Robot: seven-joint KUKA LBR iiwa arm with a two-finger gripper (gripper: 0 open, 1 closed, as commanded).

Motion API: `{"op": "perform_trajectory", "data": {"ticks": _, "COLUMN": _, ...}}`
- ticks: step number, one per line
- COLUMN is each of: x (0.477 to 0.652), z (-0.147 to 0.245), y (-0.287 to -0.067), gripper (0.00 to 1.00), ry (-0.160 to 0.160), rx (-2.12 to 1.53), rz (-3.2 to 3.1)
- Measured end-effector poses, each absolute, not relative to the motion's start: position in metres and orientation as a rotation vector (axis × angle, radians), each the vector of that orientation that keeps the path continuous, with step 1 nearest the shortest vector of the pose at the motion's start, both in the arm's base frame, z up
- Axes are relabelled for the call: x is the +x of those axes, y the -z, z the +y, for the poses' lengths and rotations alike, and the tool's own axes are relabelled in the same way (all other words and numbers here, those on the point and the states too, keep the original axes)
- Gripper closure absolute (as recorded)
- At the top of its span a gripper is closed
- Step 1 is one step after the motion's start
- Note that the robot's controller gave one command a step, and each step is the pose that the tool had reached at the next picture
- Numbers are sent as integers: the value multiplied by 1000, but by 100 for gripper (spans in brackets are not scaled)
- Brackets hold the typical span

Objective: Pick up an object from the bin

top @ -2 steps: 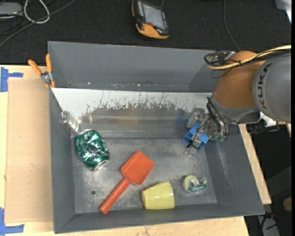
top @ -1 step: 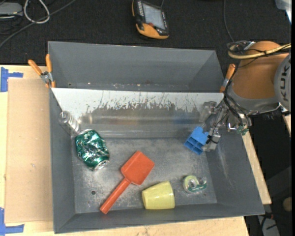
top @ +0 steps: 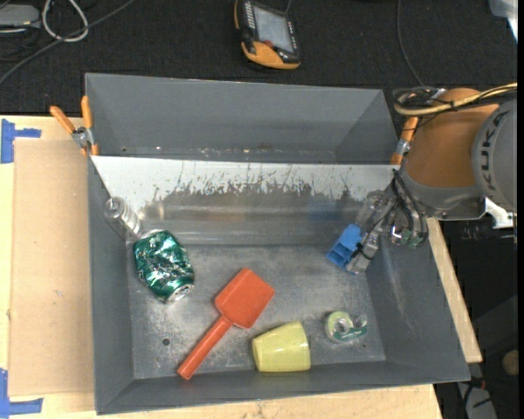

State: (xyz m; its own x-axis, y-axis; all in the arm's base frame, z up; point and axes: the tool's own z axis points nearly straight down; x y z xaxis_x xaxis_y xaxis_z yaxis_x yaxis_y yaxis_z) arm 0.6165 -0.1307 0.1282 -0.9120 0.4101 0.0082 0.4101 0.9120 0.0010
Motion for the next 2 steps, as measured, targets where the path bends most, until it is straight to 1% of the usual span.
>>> {"op": "perform_trajectory", "data": {"ticks": 1, "x": 603, "z": -126, "y": -69, "gripper": 0, "ry": 4, "rx": -658, "rz": -3075}}
{"op": "perform_trajectory", "data": {"ticks": 2, "x": 604, "z": -125, "y": -70, "gripper": 100, "ry": 4, "rx": -1054, "rz": -2966}}
